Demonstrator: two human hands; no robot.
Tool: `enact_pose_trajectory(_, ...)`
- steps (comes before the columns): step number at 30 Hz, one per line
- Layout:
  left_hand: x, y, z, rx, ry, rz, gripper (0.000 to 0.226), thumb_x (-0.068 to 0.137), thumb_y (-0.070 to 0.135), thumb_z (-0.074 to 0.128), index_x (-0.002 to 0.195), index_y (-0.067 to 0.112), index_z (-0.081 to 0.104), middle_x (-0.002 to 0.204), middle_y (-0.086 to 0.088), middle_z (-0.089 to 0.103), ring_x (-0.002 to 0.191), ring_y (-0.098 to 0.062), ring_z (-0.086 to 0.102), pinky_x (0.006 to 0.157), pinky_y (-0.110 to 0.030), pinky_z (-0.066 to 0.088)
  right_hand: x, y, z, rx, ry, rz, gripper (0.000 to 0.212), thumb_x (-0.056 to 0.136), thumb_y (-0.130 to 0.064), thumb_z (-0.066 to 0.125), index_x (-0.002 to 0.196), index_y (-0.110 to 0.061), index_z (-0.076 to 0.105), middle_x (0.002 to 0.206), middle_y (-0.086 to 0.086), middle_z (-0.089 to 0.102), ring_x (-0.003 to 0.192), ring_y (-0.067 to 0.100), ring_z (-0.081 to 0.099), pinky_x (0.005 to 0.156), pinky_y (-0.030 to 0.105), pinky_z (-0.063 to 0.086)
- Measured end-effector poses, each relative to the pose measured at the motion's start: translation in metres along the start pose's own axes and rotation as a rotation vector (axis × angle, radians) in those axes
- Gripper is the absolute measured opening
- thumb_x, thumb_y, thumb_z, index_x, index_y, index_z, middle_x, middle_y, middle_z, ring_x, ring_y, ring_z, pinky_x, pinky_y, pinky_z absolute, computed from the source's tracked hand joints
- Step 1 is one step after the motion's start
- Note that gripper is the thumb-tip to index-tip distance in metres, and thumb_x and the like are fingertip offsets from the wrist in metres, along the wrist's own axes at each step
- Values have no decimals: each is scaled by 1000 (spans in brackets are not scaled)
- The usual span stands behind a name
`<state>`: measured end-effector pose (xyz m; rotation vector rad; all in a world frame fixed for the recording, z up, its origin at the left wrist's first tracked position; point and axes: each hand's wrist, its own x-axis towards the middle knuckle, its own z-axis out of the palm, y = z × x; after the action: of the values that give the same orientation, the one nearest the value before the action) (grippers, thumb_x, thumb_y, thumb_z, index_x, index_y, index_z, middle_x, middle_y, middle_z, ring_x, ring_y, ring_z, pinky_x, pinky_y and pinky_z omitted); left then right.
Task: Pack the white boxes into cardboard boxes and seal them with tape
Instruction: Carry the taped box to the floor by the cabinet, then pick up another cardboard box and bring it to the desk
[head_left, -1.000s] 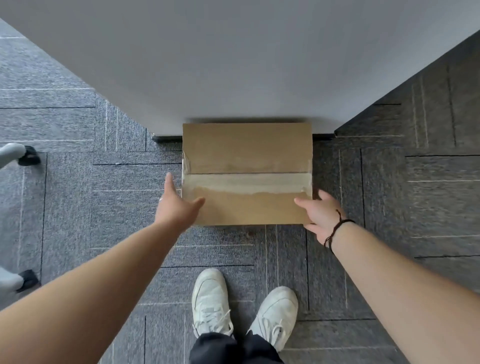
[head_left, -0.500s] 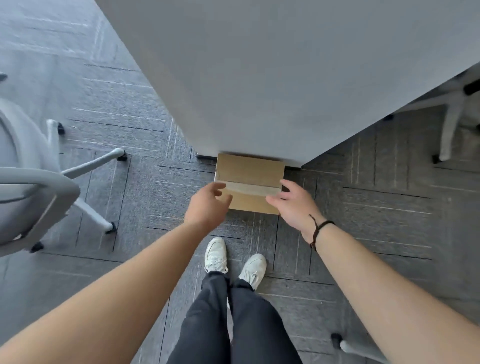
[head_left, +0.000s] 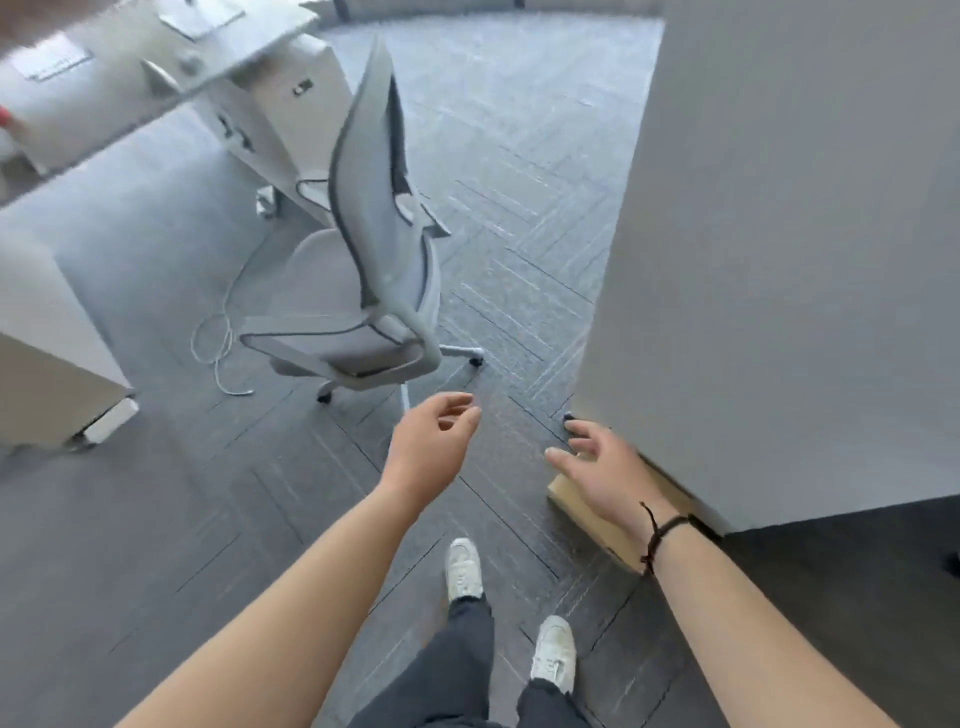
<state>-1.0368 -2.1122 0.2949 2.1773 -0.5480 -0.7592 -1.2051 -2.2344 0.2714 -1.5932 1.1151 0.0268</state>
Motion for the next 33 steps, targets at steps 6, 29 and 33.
enact_pose_trajectory(6, -75, -39, -92, -65, 226, -52, 29, 95, 34, 65, 124, 27, 67, 109, 13, 69, 101, -6, 62, 96, -31, 52, -35, -76, 54, -117, -156, -234, 55, 93, -39, 70, 143, -28, 51, 140, -1, 57, 114, 16, 61, 102, 41, 51)
enact_pose_trajectory(29, -432, -395, -432, -298, 1124, -589, 40, 96, 37, 63, 133, 21, 58, 131, 7, 61, 114, -12, 55, 93, -27, 43, -291, -225, 566, -547, -800, -746, 58, 91, -41, 72, 144, -33, 49, 136, -14, 58, 114, 9, 62, 98, 39, 54)
enact_pose_trajectory(33, -454, -422, -461, -332, 1190, -599, 42, 97, 36, 62, 136, 20, 57, 132, 9, 60, 115, -10, 55, 93, -27, 43, -318, -235, 621, -591, -865, -775, 58, 90, -42, 73, 143, -34, 50, 135, -15, 59, 114, 9, 63, 99, 40, 54)
